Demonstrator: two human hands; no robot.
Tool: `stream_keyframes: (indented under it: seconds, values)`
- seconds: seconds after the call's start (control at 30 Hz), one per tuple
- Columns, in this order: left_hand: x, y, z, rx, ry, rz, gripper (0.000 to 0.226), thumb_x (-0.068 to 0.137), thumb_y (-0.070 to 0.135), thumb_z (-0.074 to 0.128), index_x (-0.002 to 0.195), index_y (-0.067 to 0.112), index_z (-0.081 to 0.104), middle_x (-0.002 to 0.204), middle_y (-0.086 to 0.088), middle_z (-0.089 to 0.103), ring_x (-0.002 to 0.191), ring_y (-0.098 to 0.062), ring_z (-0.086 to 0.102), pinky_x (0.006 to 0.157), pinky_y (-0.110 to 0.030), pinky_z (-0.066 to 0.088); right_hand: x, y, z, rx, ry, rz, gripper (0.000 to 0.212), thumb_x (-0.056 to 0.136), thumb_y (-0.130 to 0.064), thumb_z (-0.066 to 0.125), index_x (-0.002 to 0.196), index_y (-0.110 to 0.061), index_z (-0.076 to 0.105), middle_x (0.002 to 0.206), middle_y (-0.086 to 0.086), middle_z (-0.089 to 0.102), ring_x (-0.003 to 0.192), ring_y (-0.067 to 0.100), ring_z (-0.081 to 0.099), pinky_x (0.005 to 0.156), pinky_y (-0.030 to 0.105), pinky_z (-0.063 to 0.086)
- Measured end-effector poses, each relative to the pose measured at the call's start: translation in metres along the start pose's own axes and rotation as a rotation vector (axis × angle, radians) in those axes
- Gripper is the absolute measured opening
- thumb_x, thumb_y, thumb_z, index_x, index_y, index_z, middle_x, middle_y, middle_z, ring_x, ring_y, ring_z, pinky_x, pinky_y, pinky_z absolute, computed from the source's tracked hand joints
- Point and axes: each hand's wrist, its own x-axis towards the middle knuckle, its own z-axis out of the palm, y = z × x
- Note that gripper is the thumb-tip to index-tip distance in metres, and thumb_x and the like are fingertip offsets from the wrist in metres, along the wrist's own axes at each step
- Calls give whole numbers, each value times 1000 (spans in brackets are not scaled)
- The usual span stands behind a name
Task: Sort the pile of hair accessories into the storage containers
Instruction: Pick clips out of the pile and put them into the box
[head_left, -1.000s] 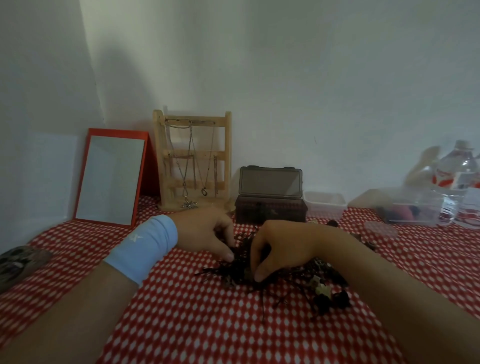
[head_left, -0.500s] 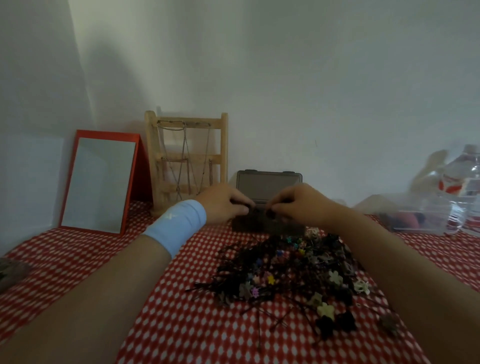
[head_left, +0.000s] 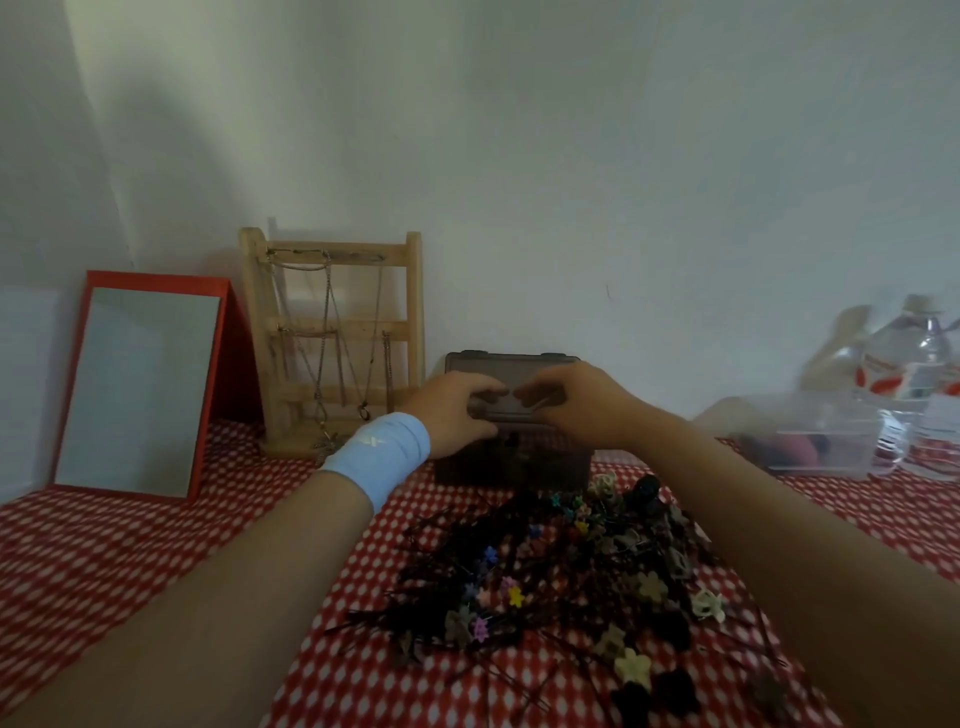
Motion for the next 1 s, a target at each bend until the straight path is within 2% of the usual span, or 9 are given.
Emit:
stream_keyframes:
  seconds: [0.1, 0.2, 0.3, 0.43, 0.53, 0.67, 0.83, 0.93, 1.0]
  values:
    - [-17, 1, -6, -13, 17, 41, 24, 85, 21, 73, 108, 25, 68, 103, 12, 66, 96, -10, 62, 82, -21, 50, -15, -13, -7, -26, -26, -46, 23, 90, -9, 65, 96, -28, 77, 92, -12, 73, 83, 1, 66, 82, 23, 55]
    - [-45, 4, -12, 21, -101, 64, 3, 87, 30, 70, 89, 31, 68, 87, 16, 64, 84, -3, 60, 71, -17, 46, -35, -34, -9, -2, -250, -96, 27, 87, -8, 65, 85, -34, 74, 76, -15, 72, 69, 3, 68, 68, 15, 54]
    - [-74, 7, -16, 41, -268, 80, 8, 86, 34, 69, 81, 37, 65, 84, 15, 67, 79, 1, 61, 70, -17, 47, -51, -53, -1, -4, -481, -168, 18, 89, -14, 70, 97, -28, 78, 93, -15, 75, 83, 3, 70, 83, 24, 58]
    - [-102, 10, -19, 34, -404, 64, 10, 83, 34, 73, 87, 26, 72, 85, 11, 71, 81, -5, 64, 77, -26, 54, -61, -73, 16, 31, -639, -232, 16, 85, -19, 77, 99, -28, 78, 94, -18, 72, 86, -3, 65, 86, 18, 52]
    - [-116, 19, -20, 25, -487, 63, 17, 79, 40, 77, 91, 28, 75, 90, 15, 71, 83, -2, 65, 79, -23, 55, -63, -77, 22, 5, -657, -214, 10, 84, -17, 78, 90, -25, 74, 87, -13, 71, 78, -4, 64, 87, 25, 55]
    - [-126, 27, -9, 101, -573, 110, 32, 76, 41, 79, 106, 32, 73, 99, 16, 70, 87, 1, 63, 71, -10, 47, -74, -73, 10, -66, -662, -152, 15, 82, -22, 80, 88, -31, 70, 86, -18, 68, 76, -7, 63, 78, 18, 53]
    - [-126, 33, -8, 142, -538, 132, 23, 82, 29, 76, 105, 29, 74, 103, 18, 68, 91, 1, 62, 78, -10, 48, -98, -57, -15, -98, -648, -49, 11, 81, -30, 82, 90, -34, 75, 92, -18, 73, 85, 4, 69, 83, 22, 55]
    - [-122, 39, -13, 124, -485, 146, 17, 83, 32, 75, 100, 32, 72, 100, 21, 66, 91, 2, 62, 80, -12, 49, -113, -48, -27, -126, -624, -3, 10, 84, -30, 80, 93, -32, 76, 89, -18, 74, 76, 2, 69, 79, 18, 53]
    - [-117, 46, -17, 104, -416, 162, 13, 83, 34, 75, 95, 35, 68, 96, 21, 66, 87, 4, 62, 76, -10, 49, -119, -43, -33, -155, -550, 13, 12, 85, -28, 78, 94, -34, 76, 93, -18, 73, 82, -1, 67, 82, 18, 53]
